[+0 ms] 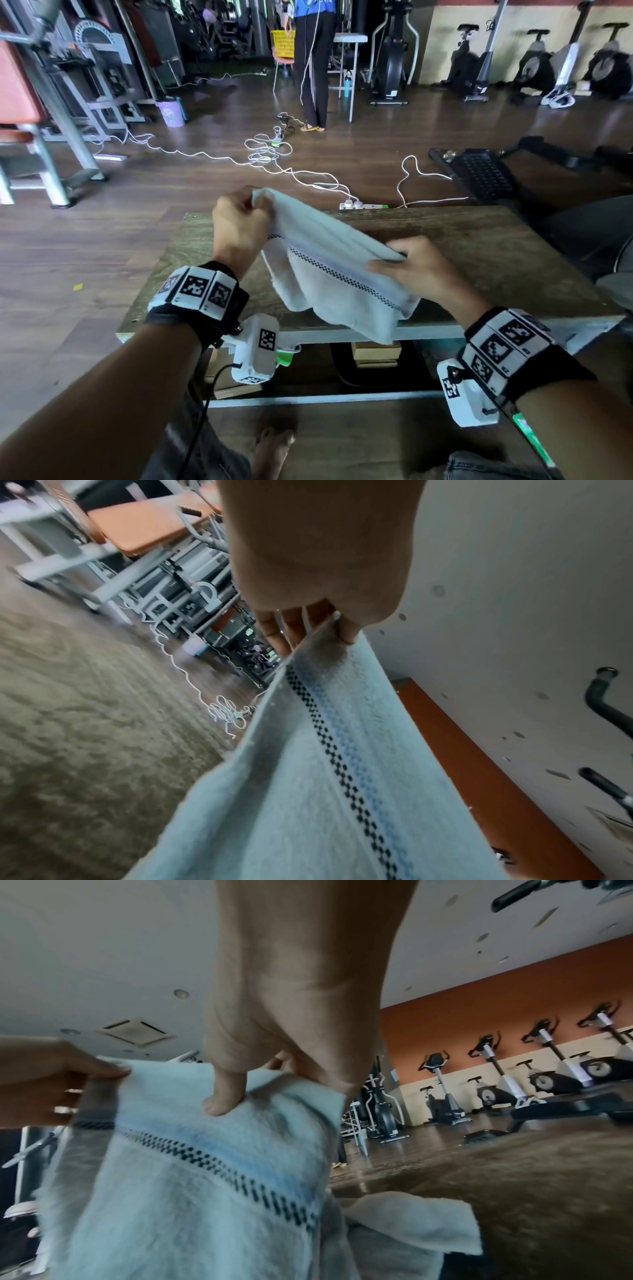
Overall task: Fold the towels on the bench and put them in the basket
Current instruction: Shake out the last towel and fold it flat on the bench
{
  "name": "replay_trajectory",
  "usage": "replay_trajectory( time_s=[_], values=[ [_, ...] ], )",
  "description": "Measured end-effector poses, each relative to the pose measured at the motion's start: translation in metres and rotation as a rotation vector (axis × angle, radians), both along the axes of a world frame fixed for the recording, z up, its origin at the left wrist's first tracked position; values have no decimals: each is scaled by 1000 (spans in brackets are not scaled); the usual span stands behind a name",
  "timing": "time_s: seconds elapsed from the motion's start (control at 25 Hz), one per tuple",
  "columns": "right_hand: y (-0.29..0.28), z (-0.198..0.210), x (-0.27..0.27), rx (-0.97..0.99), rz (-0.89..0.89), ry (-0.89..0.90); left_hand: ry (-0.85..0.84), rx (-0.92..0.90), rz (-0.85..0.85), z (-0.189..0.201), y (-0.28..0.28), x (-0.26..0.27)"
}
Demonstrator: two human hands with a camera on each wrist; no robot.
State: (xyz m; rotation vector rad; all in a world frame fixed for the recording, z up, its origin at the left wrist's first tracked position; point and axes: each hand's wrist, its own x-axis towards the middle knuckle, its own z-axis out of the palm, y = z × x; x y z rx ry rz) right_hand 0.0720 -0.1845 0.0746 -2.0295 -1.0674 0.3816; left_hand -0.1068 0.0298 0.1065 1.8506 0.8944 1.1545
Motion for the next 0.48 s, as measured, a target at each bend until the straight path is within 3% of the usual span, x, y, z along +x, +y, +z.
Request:
replay_trajectory(
  time_s=[0.12,0.2,0.28,0.32,0.4,0.48],
  values=[
    [-6,-8,15,39,-79,-72,133,-45,80,-13,8,-8],
    [-5,-8,14,110,-9,-101,341,26,23,-29,-1,-4],
    [-3,-10,6,150,122,-124,524,255,-226,-42,-22,6],
    [-2,-9,2,158,172,-150,518,350,-383,-46,-36,12],
    [-5,-3,-5,151,215,-174,466,363,-586,-47,-58,21],
    [-10,2,-4,135,222,-146,484,276,-632,-48,-65,24]
  ],
)
